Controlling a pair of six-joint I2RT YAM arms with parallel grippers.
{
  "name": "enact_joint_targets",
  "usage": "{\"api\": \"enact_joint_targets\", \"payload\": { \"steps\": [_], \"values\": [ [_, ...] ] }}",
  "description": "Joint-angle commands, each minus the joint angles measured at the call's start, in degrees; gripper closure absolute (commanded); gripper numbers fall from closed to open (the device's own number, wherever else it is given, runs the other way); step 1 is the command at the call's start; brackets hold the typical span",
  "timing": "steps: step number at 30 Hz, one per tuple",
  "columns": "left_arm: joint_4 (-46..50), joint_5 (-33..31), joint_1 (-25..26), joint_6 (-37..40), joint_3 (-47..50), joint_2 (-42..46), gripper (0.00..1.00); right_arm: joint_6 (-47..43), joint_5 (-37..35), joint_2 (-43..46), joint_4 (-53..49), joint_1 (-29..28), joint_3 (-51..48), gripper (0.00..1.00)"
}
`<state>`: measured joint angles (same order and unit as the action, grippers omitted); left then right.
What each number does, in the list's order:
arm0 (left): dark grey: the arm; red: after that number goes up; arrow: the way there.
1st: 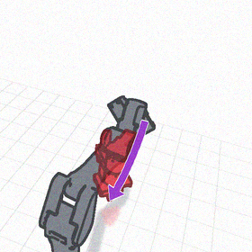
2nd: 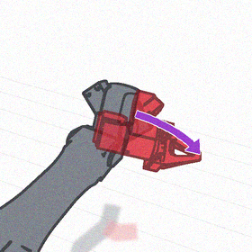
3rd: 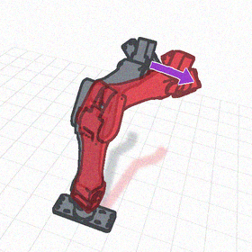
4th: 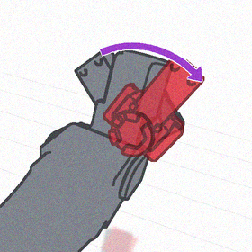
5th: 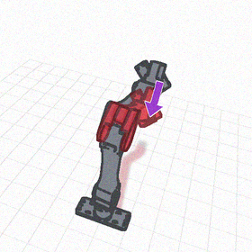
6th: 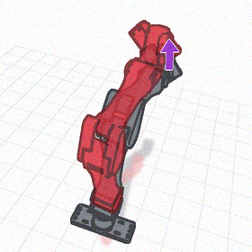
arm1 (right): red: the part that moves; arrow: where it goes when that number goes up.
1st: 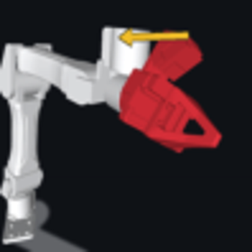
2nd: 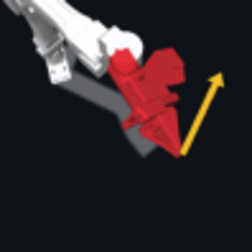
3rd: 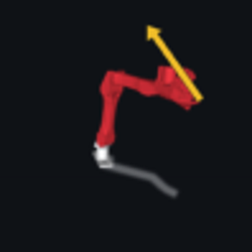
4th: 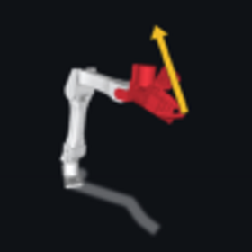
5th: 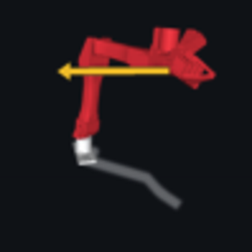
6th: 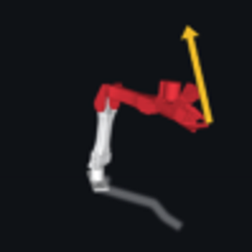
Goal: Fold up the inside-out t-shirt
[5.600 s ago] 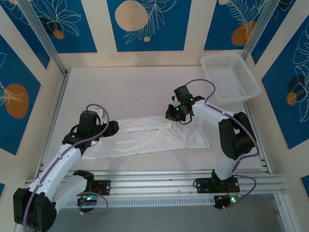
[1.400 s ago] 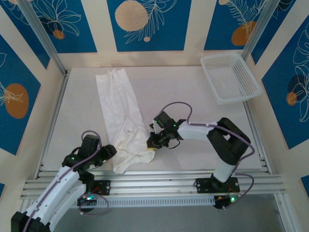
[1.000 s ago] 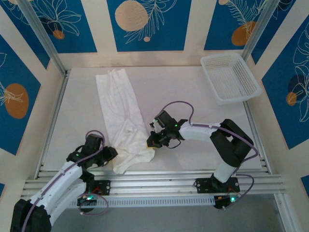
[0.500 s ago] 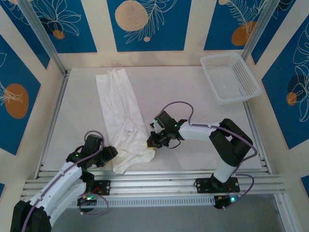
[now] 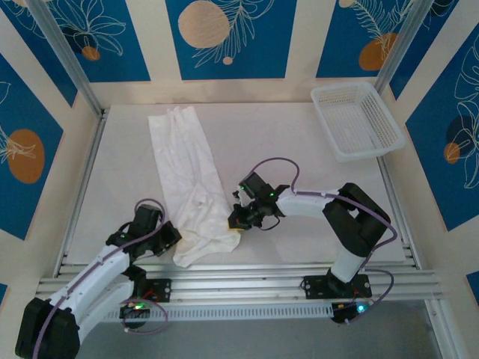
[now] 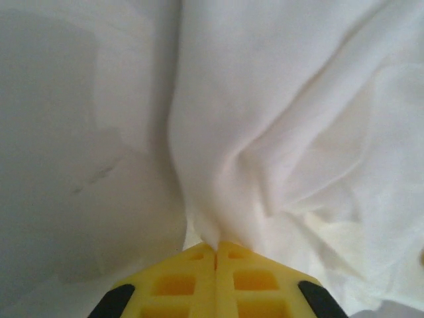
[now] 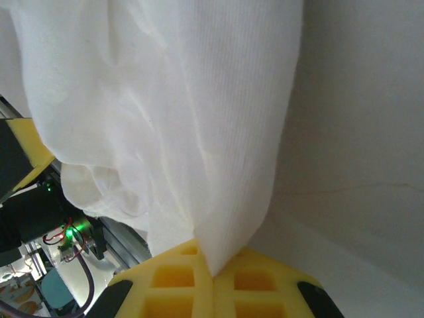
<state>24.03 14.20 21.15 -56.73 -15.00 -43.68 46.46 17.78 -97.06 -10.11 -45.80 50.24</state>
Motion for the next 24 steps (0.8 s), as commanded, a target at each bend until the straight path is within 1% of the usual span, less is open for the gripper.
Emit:
{"api": "enact_joint_targets", "payload": {
  "steps": [1,7,10,13,15,17,19,24],
  "values": [
    [-3.9,2.9,0.2,0.0,0.3,0.1,1.0,0.5,-0.2,-0.5,-1.4,-0.4,0.4,1.0],
    [-0.4,1.9,0.2,1.0,0.4,0.6,1.0,0.7,-0.4,-0.6,-2.1,-0.3,0.6,1.0],
    [6.6,-0.2,0.2,1.3,-0.1,1.6,1.0,0.3,-1.8,0.7,-4.5,-0.4,0.3,1.0],
    [13.7,-1.8,0.2,2.4,-0.7,4.6,1.0,-0.5,-4.1,3.5,-5.6,-1.2,-1.3,1.0],
    [15.8,-0.5,0.2,3.0,-1.2,7.1,1.0,-1.1,-4.4,4.2,-6.6,-1.7,-1.8,1.0],
    [15.9,2.4,0.2,2.8,-1.6,9.4,1.0,-1.5,-4.0,4.3,-7.8,-2.5,-2.0,1.0],
    [17.0,3.9,0.3,2.2,-2.2,11.0,1.0,-1.3,-4.3,5.1,-8.0,-4.1,-2.7,1.0],
    [23.5,4.1,0.8,2.3,-4.8,13.9,1.0,0.8,-6.4,10.3,-8.9,-7.2,-6.3,1.0]
  ]
}}
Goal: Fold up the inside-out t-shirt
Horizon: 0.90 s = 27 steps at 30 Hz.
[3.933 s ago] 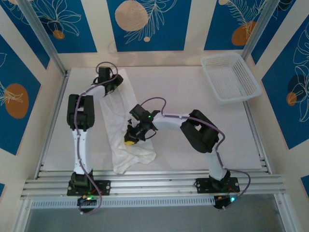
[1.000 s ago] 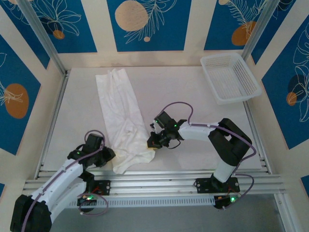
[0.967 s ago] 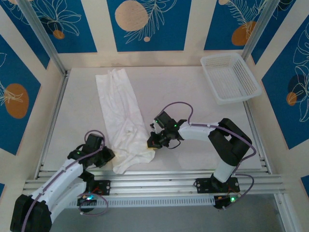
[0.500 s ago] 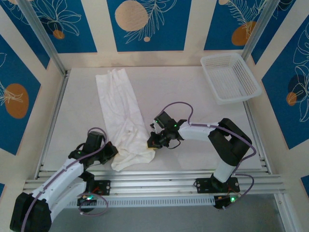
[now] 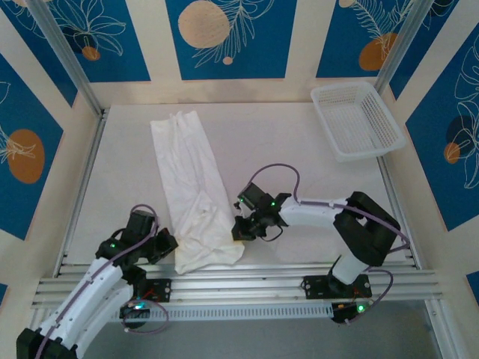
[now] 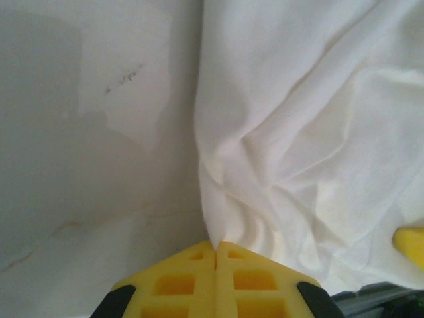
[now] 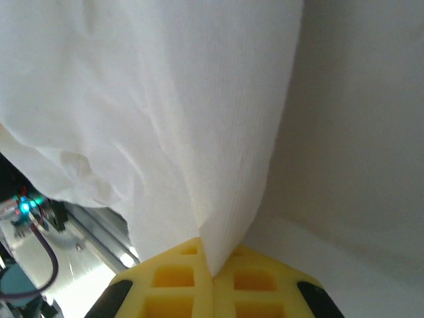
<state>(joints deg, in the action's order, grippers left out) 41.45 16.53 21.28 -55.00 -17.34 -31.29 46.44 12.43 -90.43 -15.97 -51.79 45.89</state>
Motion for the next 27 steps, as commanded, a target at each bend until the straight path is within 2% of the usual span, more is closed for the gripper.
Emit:
{"api": "enact_joint_targets", "payload": {
  "steps": [1,5,8,12,17,23,27],
  "values": [
    [6.8,1.9,0.8,0.3,-3.0,2.2,1.0,1.5,-1.4,5.4,-3.4,-1.4,-2.7,1.0],
    [7.9,-0.3,1.0,1.5,-7.8,2.8,1.0,1.9,-3.8,11.7,-3.5,-1.4,-2.2,1.0],
    [5.9,-4.1,0.8,2.5,-13.5,-2.5,1.0,-1.3,-6.6,11.2,-5.6,0.4,4.7,1.0],
    [2.8,-13.8,0.8,6.2,-23.2,-11.2,1.0,-5.7,-7.4,5.7,-4.9,5.4,16.1,1.0],
    [-3.8,-26.5,-2.7,10.5,-33.9,-22.2,1.0,-11.3,-6.4,-7.3,-5.0,11.3,35.0,1.0],
    [-17.5,-22.8,-14.3,11.4,-38.7,-36.6,1.0,-11.7,-1.0,-25.0,-7.2,17.3,55.0,1.0],
    [-23.9,-18.9,-19.3,13.3,-42.2,-47.8,1.0,-12.3,0.6,-35.5,-9.3,19.3,66.6,0.99]
  ]
}}
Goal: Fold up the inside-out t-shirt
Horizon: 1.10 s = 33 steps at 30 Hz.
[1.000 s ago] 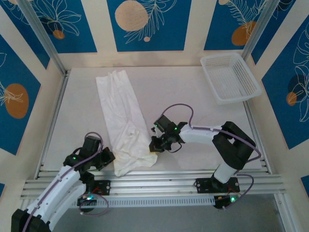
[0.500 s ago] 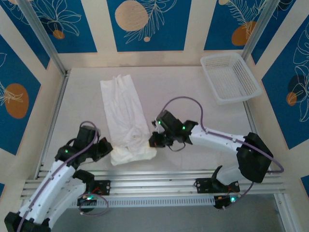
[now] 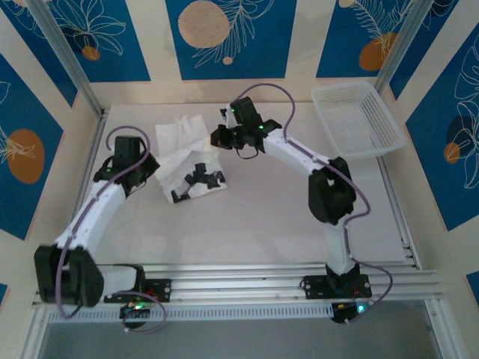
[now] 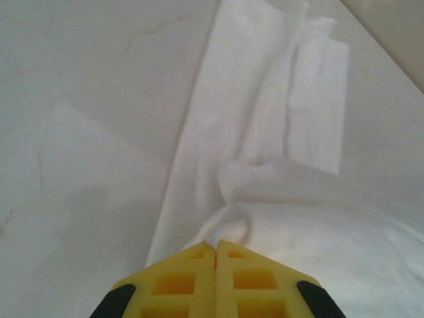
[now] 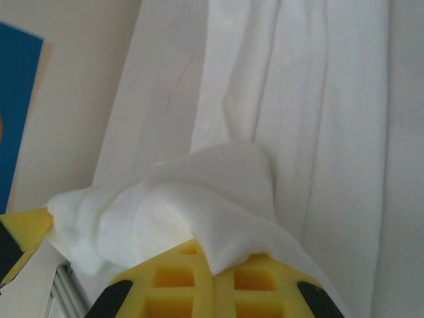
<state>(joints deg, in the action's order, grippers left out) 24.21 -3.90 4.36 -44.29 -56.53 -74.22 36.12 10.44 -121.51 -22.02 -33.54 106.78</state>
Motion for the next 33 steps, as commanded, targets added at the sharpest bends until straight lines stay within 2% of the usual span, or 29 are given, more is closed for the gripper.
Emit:
{"api": "enact_joint_targets", "payload": {
  "steps": [1,5,9,15,16,17,18,19,23,27,30,33],
  "values": [
    [-8.1,2.6,-3.3,3.0,-4.2,-8.0,1.0,-2.1,3.3,-7.0,-3.6,1.4,8.6,0.98],
    [-14.1,7.2,-5.3,2.7,-8.5,-18.3,1.0,-3.4,5.5,-16.9,-5.1,2.6,20.8,0.94],
    [-17.0,8.5,-5.9,3.3,-14.2,-26.6,1.0,-2.5,7.2,-24.9,-6.7,3.6,33.1,0.88],
    [-19.0,8.9,-6.5,2.9,-21.2,-34.8,1.0,-1.9,8.2,-33.6,-6.6,5.1,45.0,0.61],
    [-18.6,8.8,-6.4,2.7,-22.4,-36.0,1.0,-1.9,8.4,-34.1,-5.7,5.5,45.3,0.5],
    [-18.2,8.4,-6.6,2.6,-23.4,-37.0,1.0,-2.1,8.6,-34.2,-4.9,5.9,45.3,0.21],
    [-18.0,8.1,-6.6,2.5,-24.1,-37.8,1.0,-2.0,8.8,-34.1,-4.5,6.3,45.4,0.03],
    [-17.8,7.8,-6.8,2.3,-24.8,-38.5,0.95,-1.7,9.5,-34.0,-4.2,6.9,46.0,0.01],
    [-17.5,9.4,-7.6,2.1,-26.7,-39.0,0.65,1.3,12.3,-32.3,-4.8,10.1,48.1,0.01],
    [-17.2,8.9,-8.7,3.0,-24.0,-32.5,0.47,-0.8,12.4,-26.0,-10.4,12.1,44.3,0.01],
    [-13.0,6.6,-9.0,4.3,-18.4,-24.2,0.43,-2.8,11.4,-16.7,-10.3,11.7,28.2,0.0],
    [-13.0,8.9,-8.9,4.5,-8.3,-16.1,0.43,-2.7,9.0,-5.4,0.1,9.9,4.6,0.01]
  ]
}}
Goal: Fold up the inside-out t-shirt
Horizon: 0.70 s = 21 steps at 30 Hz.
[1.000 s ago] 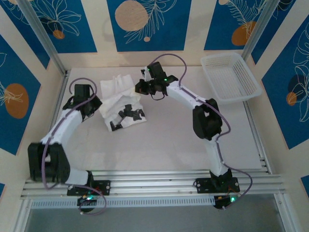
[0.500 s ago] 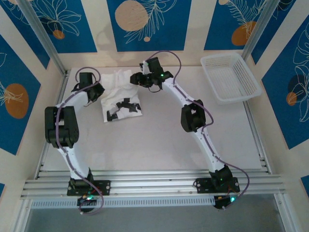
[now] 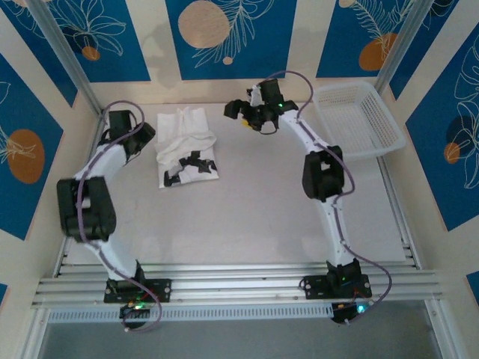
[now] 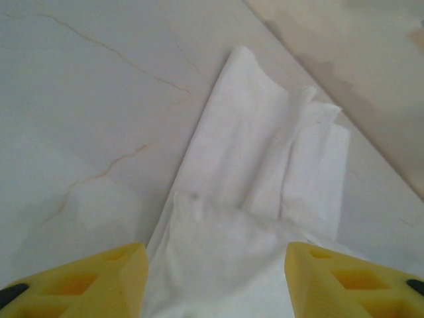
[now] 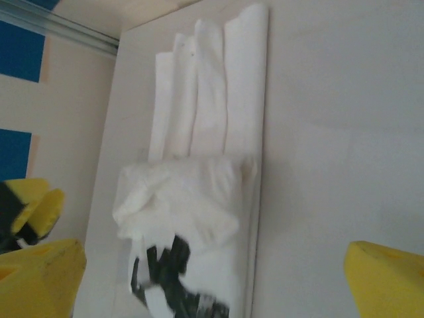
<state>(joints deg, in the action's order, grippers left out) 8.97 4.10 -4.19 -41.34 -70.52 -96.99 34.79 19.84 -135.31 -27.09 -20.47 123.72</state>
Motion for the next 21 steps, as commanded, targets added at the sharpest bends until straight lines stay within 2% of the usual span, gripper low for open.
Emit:
{"api": "enact_joint_targets", "payload": {
  "steps": [1,3,7,11,13,15,18,21],
  "values": [
    [2.1,2.2,-0.3,1.6,9.2,9.1,0.43,-1.3,-1.4,11.1,7.8,-3.9,-18.3,0.03],
    [2.3,5.0,-0.2,2.5,14.5,12.7,0.43,-1.6,-2.4,13.5,9.0,-5.3,-24.6,0.05],
    [2.9,10.3,0.5,5.9,21.8,16.3,0.43,-1.8,-3.3,13.5,8.3,-8.6,-29.3,0.1],
    [1.3,10.1,0.8,6.9,25.4,15.6,0.43,-0.5,-4.5,10.6,9.5,-10.7,-29.9,0.13],
    [-2.2,12.3,0.8,7.0,26.0,13.1,0.44,0.5,-4.1,8.3,9.4,-11.4,-28.4,0.17],
    [-3.4,14.6,1.1,7.6,24.6,9.6,0.44,0.7,-3.4,6.0,9.2,-12.1,-26.6,0.23],
    [-4.3,15.0,1.6,6.8,23.0,5.4,0.44,1.4,-2.1,3.0,8.8,-13.1,-24.1,0.37],
    [-8.3,16.2,1.7,4.7,23.4,2.8,0.5,2.5,-0.6,1.1,9.0,-13.8,-23.0,0.5]
  ]
}}
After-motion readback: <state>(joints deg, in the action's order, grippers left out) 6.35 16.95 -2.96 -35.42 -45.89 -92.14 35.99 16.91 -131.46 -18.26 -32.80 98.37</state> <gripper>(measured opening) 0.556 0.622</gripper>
